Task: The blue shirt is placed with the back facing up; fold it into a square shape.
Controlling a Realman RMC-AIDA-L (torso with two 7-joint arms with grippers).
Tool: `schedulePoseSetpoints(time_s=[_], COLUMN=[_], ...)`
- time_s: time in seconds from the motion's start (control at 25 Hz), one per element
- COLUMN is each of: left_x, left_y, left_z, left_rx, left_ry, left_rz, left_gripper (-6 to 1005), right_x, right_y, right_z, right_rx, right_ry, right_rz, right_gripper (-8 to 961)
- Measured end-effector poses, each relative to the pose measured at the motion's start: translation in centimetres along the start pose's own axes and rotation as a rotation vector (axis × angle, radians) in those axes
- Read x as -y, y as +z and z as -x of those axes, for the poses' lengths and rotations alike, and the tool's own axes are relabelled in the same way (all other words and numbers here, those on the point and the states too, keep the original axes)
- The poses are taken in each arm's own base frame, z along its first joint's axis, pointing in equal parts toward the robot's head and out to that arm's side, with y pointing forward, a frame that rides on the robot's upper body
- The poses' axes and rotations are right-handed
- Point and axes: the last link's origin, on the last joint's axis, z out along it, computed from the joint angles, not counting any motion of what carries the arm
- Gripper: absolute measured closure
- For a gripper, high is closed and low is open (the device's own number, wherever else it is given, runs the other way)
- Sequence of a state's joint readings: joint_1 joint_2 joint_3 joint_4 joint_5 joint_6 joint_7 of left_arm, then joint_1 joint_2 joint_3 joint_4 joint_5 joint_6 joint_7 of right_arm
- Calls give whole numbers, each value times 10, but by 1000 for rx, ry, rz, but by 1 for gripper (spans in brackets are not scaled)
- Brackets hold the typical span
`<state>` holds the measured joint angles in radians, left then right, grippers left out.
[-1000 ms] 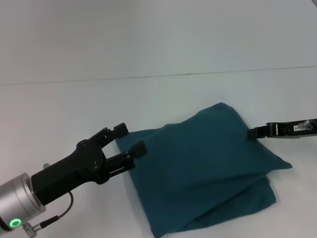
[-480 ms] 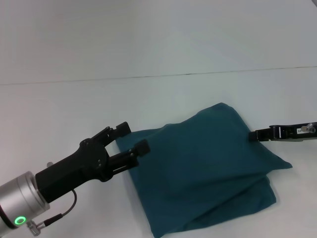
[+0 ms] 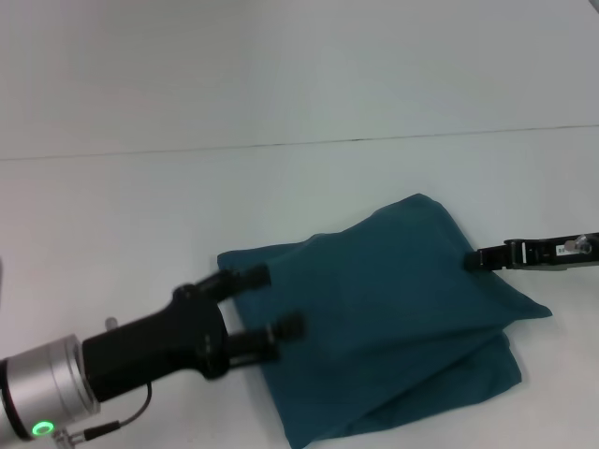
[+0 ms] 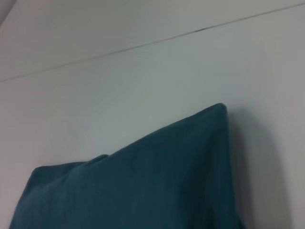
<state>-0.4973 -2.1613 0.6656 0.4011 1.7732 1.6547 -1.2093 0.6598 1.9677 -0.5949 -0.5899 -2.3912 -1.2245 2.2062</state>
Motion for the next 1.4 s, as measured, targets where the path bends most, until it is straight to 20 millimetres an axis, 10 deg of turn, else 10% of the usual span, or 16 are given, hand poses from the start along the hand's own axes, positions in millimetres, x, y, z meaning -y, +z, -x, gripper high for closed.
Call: schedulePoseSetpoints(time_s=[1.4], left_x=[-9], left_y=[-5], left_z=[0], left_rx=[164], left_ry=[48], left_rz=[121], left_gripper=[63], right_x=[-7], right_y=[5], right_z=[15], right_rx=[124], right_ry=[-35], right_rz=[26], right_gripper=[948])
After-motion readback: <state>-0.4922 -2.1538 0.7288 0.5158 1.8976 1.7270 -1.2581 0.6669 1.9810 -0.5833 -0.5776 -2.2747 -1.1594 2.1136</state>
